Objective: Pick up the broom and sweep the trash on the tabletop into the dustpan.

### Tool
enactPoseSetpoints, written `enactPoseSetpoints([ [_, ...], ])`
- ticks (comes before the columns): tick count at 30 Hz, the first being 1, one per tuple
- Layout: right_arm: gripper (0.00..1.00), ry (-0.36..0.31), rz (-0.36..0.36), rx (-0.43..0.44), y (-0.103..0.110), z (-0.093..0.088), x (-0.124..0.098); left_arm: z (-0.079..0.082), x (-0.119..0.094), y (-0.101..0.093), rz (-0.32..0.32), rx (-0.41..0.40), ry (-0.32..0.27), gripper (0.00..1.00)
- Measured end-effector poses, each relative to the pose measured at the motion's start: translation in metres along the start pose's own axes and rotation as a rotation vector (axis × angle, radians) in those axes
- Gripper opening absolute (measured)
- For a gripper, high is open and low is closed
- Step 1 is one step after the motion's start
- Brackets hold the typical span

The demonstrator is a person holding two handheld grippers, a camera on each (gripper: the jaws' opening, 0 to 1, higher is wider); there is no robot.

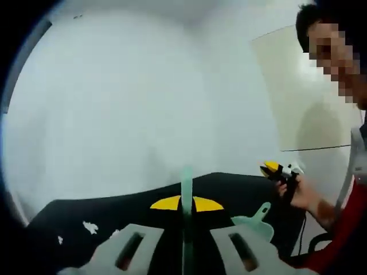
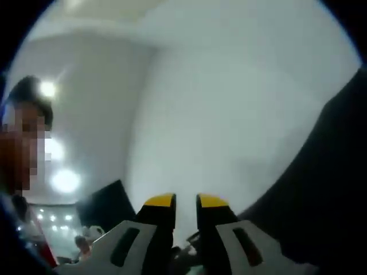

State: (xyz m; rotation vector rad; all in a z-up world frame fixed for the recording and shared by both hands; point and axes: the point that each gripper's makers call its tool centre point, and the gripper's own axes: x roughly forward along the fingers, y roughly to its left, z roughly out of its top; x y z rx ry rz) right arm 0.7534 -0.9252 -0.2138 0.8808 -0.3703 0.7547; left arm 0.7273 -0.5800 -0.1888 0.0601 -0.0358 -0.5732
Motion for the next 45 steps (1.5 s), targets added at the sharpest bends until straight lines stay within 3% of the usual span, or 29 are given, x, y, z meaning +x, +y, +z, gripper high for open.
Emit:
enactPoseSetpoints([
  [4, 0.17, 0.002, -0.005, -0.002, 0.0, -0.001, 0.0, -0.031, 0.003, 0.013, 0.013, -0.025, 0.067, 0.04],
  [6, 0.17, 0.004, -0.006, 0.0, -0.001, -0.001, 0.001, -0.028, 0.004, 0.012, -0.008, -0.094, 0.013, 0.05],
  [9, 0.17, 0.007, -0.008, -0.002, 0.0, -0.002, 0.001, -0.038, 0.003, 0.02, 0.019, -0.041, 0.088, 0.05],
  [15, 0.17, 0.006, -0.008, 0.0, -0.004, 0.001, 0.001, -0.026, -0.001, 0.017, -0.005, -0.091, 0.039, 0.04],
  [18, 0.17, 0.007, -0.008, 0.0, -0.004, 0.001, 0.001, -0.022, 0.0, 0.025, 0.004, -0.021, 0.058, 0.04],
  [21, 0.17, 0.007, -0.007, 0.004, -0.002, 0.0, 0.0, -0.006, -0.001, 0.057, 0.087, 0.065, 0.05, 0.04],
  [23, 0.17, 0.004, -0.007, 0.006, -0.001, 0.0, 0.0, 0.005, -0.005, 0.097, 0.181, 0.124, 0.049, 0.04],
  [26, 0.17, 0.002, -0.007, 0.011, 0.0, -0.001, 0.0, 0.024, -0.012, 0.167, 0.332, 0.286, 0.027, 0.04],
  [28, 0.17, 0.001, -0.007, 0.012, 0.001, -0.001, 0.0, 0.022, -0.011, 0.205, 0.386, 0.295, 0.048, 0.04],
  [31, 0.17, -0.004, -0.009, 0.016, 0.001, 0.0, -0.001, 0.014, -0.004, 0.246, 0.401, 0.28, 0.055, 0.04],
  [34, 0.17, -0.007, -0.01, 0.02, -0.003, 0.002, -0.001, 0.0, 0.004, 0.274, 0.403, 0.333, 0.071, 0.04],
  [39, 0.17, -0.007, -0.01, 0.026, -0.004, 0.003, 0.0, -0.035, 0.013, 0.311, 0.443, 0.554, 0.159, 0.04],
  [42, 0.17, -0.01, -0.01, 0.028, -0.004, 0.003, -0.001, -0.051, 0.016, 0.33, 0.449, 0.539, 0.171, 0.04],
  [45, 0.17, -0.012, -0.01, 0.03, -0.003, 0.002, -0.001, -0.07, 0.017, 0.341, 0.457, 0.422, 0.176, 0.03],
])
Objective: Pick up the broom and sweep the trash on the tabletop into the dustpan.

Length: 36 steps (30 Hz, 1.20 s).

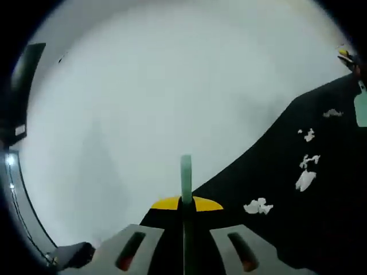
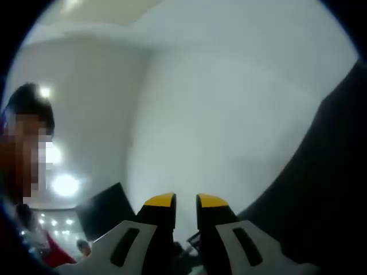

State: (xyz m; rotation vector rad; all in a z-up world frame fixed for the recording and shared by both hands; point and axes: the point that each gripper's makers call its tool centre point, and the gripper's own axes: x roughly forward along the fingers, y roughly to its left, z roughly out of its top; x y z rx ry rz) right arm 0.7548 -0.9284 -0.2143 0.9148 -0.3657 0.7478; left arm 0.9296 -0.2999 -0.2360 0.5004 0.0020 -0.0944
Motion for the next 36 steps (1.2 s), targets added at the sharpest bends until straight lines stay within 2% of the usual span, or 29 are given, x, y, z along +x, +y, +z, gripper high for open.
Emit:
enactPoseSetpoints([
  [1, 0.17, -0.001, 0.0, 0.001, 0.0, 0.0, 0.0, -0.006, 0.001, -0.002, -0.005, -0.072, 0.002, 0.03],
  [2, 0.17, -0.003, 0.0, 0.003, -0.001, 0.001, 0.0, -0.006, 0.002, -0.009, -0.026, -0.116, -0.022, 0.03],
  [3, 0.17, -0.006, 0.001, 0.009, -0.001, 0.002, 0.0, -0.003, 0.001, -0.016, -0.039, -0.121, -0.062, 0.04],
  [5, 0.17, -0.01, 0.001, 0.021, -0.002, 0.002, -0.001, -0.002, -0.004, -0.031, -0.037, -0.095, -0.019, 0.04],
  [6, 0.17, -0.012, 0.001, 0.023, -0.002, 0.002, -0.001, 0.004, -0.009, -0.041, -0.042, -0.105, -0.024, 0.04],
  [7, 0.17, -0.014, 0.001, 0.025, -0.001, 0.002, -0.001, 0.018, -0.013, -0.057, -0.081, -0.133, -0.07, 0.04],
  [8, 0.17, -0.015, 0.001, 0.025, -0.001, 0.002, -0.001, 0.025, -0.016, -0.068, -0.104, -0.139, -0.081, 0.04],
  [10, 0.17, -0.016, 0.003, 0.033, 0.0, 0.001, -0.001, 0.046, -0.032, -0.104, -0.158, -0.094, -0.074, 0.04],
  [11, 0.17, -0.018, 0.005, 0.042, 0.0, 0.001, 0.0, 0.057, -0.04, -0.119, -0.175, -0.118, -0.086, 0.04],
  [14, 0.17, -0.024, 0.003, 0.05, 0.0, 0.002, -0.001, 0.109, -0.067, -0.154, -0.251, -0.169, -0.228, 0.04],
  [15, 0.17, -0.026, 0.002, 0.051, 0.0, 0.002, -0.001, 0.127, -0.075, -0.16, -0.267, -0.166, -0.276, 0.04],
  [16, 0.17, -0.027, 0.002, 0.052, 0.0, 0.002, -0.001, 0.141, -0.078, -0.156, -0.243, -0.11, -0.302, 0.04],
  [18, 0.17, -0.024, 0.003, 0.053, -0.001, 0.003, 0.0, 0.159, -0.079, -0.141, -0.184, -0.036, -0.325, 0.04],
  [20, 0.17, -0.022, 0.004, 0.051, -0.001, 0.002, 0.0, 0.172, -0.072, -0.124, -0.166, -0.035, -0.368, 0.04],
  [22, 0.17, -0.025, 0.004, 0.053, 0.0, 0.002, 0.0, 0.166, -0.055, -0.104, -0.144, -0.044, -0.347, 0.04],
  [25, 0.17, -0.033, 0.004, 0.061, -0.001, 0.004, 0.0, 0.133, -0.027, -0.059, -0.027, 0.084, -0.29, 0.04],
  [27, 0.17, -0.036, 0.003, 0.063, -0.001, 0.004, 0.0, 0.11, -0.01, -0.045, -0.023, 0.108, -0.251, 0.04],
  [28, 0.17, -0.036, 0.004, 0.064, -0.002, 0.004, 0.0, 0.097, 0.0, -0.04, -0.03, 0.148, -0.234, 0.04],
  [29, 0.17, -0.036, 0.005, 0.064, -0.002, 0.004, 0.001, 0.083, 0.011, -0.04, -0.071, 0.131, -0.224, 0.04],
  [31, 0.17, -0.037, 0.006, 0.07, -0.002, 0.004, 0.001, 0.056, 0.033, -0.034, -0.098, 0.081, -0.184, 0.04],
  [32, 0.17, -0.038, 0.007, 0.074, -0.002, 0.004, 0.001, 0.049, 0.042, -0.038, -0.137, 0.056, -0.183, 0.04],
  [34, 0.17, -0.044, 0.006, 0.079, -0.002, 0.004, 0.001, 0.042, 0.057, -0.045, -0.188, 0.065, -0.2, 0.04],
  [36, 0.17, -0.05, 0.005, 0.083, -0.003, 0.005, 0.0, 0.033, 0.07, -0.06, -0.239, 0.075, -0.172, 0.04],
])
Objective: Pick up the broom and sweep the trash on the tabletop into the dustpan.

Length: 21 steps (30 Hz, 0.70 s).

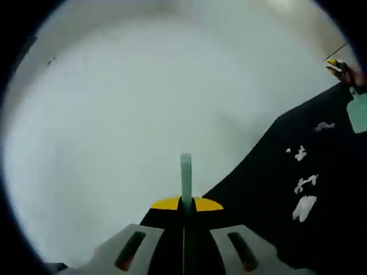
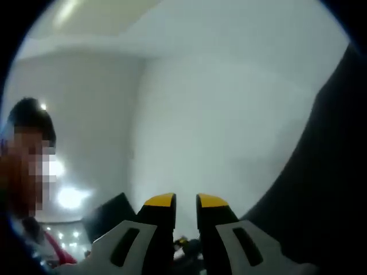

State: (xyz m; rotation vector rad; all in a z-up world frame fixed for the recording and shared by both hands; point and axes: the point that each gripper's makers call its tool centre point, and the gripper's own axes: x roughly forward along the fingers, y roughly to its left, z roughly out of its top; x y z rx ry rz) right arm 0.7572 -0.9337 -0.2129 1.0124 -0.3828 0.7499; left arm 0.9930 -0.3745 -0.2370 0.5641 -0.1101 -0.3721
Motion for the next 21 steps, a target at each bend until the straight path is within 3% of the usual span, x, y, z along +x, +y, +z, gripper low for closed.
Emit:
enactPoseSetpoints([
  [3, 0.17, -0.006, -0.003, 0.003, 0.0, 0.0, 0.0, -0.002, 0.011, -0.029, -0.074, -0.149, 0.005, 0.04],
  [6, 0.17, -0.011, -0.003, 0.011, 0.0, 0.0, 0.0, 0.004, 0.003, -0.058, -0.117, -0.129, 0.029, 0.05],
  [8, 0.17, -0.013, -0.002, 0.014, 0.001, 0.0, 0.0, 0.035, -0.011, -0.085, -0.157, -0.174, -0.069, 0.05],
  [11, 0.17, -0.015, 0.0, 0.017, 0.002, 0.0, 0.001, 0.072, -0.033, -0.133, -0.203, -0.185, -0.089, 0.05],
  [13, 0.17, -0.016, -0.002, 0.018, 0.001, 0.001, 0.001, 0.099, -0.048, -0.169, -0.282, -0.177, -0.145, 0.05],
  [15, 0.17, -0.017, -0.004, 0.021, 0.001, 0.001, 0.001, 0.128, -0.066, -0.198, -0.322, -0.164, -0.178, 0.04],
  [17, 0.17, -0.019, -0.003, 0.023, 0.002, 0.001, 0.001, 0.161, -0.081, -0.203, -0.298, -0.191, -0.225, 0.04],
  [19, 0.17, -0.019, -0.003, 0.022, 0.002, 0.001, 0.001, 0.198, -0.094, -0.196, -0.299, -0.239, -0.327, 0.04],
  [20, 0.17, -0.018, -0.003, 0.022, 0.002, 0.001, 0.001, 0.21, -0.095, -0.188, -0.277, -0.201, -0.362, 0.04],
  [21, 0.17, -0.017, -0.003, 0.022, 0.002, 0.001, 0.002, 0.212, -0.09, -0.175, -0.238, -0.168, -0.353, 0.04],
])
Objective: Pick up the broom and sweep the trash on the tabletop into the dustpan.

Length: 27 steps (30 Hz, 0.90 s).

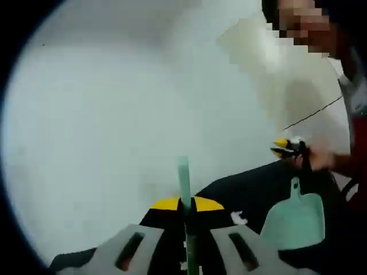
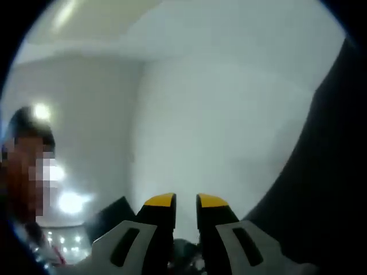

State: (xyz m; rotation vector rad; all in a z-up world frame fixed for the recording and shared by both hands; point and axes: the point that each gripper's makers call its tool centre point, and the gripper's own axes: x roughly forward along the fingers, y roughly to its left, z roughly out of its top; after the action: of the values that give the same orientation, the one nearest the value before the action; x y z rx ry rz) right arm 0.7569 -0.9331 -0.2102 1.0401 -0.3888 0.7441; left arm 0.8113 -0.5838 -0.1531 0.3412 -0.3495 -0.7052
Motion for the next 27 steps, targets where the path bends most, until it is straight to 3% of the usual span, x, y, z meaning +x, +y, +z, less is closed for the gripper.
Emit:
enactPoseSetpoints([
  [3, 0.17, 0.001, -0.001, 0.0, -0.001, 0.0, 0.0, -0.025, 0.011, 0.047, 0.116, 0.077, 0.094, 0.04],
  [5, 0.17, 0.0, -0.003, 0.003, -0.001, 0.0, -0.001, -0.05, 0.024, 0.061, 0.102, 0.069, 0.108, 0.04],
  [7, 0.17, 0.005, -0.017, 0.007, -0.003, -0.001, -0.001, -0.082, 0.04, 0.058, 0.058, -0.032, 0.123, 0.04],
  [8, 0.16, 0.015, -0.03, 0.009, -0.006, -0.003, 0.0, -0.09, 0.044, 0.055, 0.043, -0.059, 0.13, 0.04],
  [11, 0.16, 0.075, -0.092, 0.005, -0.017, -0.015, 0.001, -0.114, 0.058, 0.027, -0.04, -0.047, 0.161, 0.04],
  [14, 0.16, 0.161, -0.125, 0.011, -0.021, -0.033, 0.005, -0.109, 0.062, -0.007, -0.136, -0.044, 0.136, 0.04],
  [16, 0.17, 0.213, -0.171, -0.001, -0.026, -0.043, 0.004, -0.111, 0.058, -0.018, -0.14, -0.017, 0.195, 0.04],
  [17, 0.17, 0.252, -0.208, -0.016, -0.03, -0.05, 0.004, -0.106, 0.055, -0.024, -0.142, -0.021, 0.19, 0.04],
  [19, 0.19, 0.385, -0.314, 0.043, -0.043, -0.068, -0.009, -0.098, 0.045, -0.035, -0.157, -0.028, 0.199, 0.05],
  [22, 0.26, 0.565, -0.388, 0.053, -0.037, -0.091, -0.027, -0.083, 0.032, -0.047, -0.162, -0.035, 0.173, 0.04],
  [25, 0.26, 0.624, -0.413, 0.158, -0.021, -0.101, -0.037, -0.078, 0.023, -0.051, -0.15, -0.046, 0.155, 0.04],
  [27, 0.28, 0.656, -0.448, 0.161, -0.023, -0.107, -0.041, -0.079, 0.019, -0.055, -0.153, -0.025, 0.146, 0.04],
])
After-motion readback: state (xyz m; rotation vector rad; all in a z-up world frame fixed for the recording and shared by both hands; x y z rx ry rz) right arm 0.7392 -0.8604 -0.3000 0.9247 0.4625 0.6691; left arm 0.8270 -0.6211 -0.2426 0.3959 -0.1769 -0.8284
